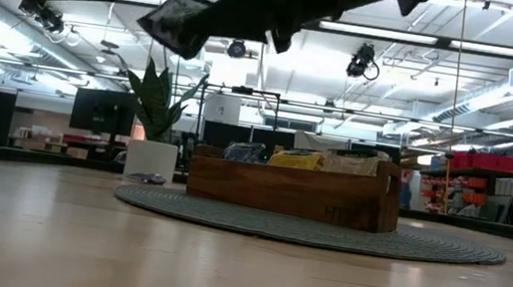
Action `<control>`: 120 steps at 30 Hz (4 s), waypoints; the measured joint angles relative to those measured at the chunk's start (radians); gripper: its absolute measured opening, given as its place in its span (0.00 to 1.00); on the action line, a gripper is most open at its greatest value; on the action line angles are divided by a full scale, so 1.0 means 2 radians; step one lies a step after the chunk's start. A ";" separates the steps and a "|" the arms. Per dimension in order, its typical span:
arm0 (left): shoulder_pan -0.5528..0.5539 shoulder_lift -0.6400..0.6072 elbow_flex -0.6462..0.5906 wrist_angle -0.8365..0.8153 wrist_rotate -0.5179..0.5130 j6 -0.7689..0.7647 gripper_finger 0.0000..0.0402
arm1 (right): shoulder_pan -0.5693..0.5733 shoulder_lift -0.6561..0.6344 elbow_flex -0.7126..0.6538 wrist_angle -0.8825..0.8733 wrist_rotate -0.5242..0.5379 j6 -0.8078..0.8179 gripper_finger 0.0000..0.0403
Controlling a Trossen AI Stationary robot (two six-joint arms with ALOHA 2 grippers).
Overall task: Pick & Place Tea
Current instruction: Put the dark blue tea bag into the left section of the wooden organizer
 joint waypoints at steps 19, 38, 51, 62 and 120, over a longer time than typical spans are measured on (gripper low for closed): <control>-0.001 -0.152 0.000 -0.145 0.055 0.032 0.20 | -0.066 -0.074 0.000 -0.237 -0.082 0.103 0.00; 0.162 -0.343 -0.025 -0.231 0.459 0.091 0.21 | -0.113 -0.074 0.170 -0.519 -0.157 0.082 0.00; 0.213 -0.396 -0.077 -0.234 0.472 0.068 0.21 | -0.149 0.038 0.319 -0.686 -0.226 0.075 0.00; 0.219 -0.395 -0.077 -0.240 0.471 0.070 0.21 | -0.165 0.164 0.472 -0.814 -0.247 0.037 0.00; 0.255 -0.143 -0.075 -0.024 0.516 -0.051 0.64 | -0.035 0.198 0.521 -0.648 -0.202 -0.107 0.00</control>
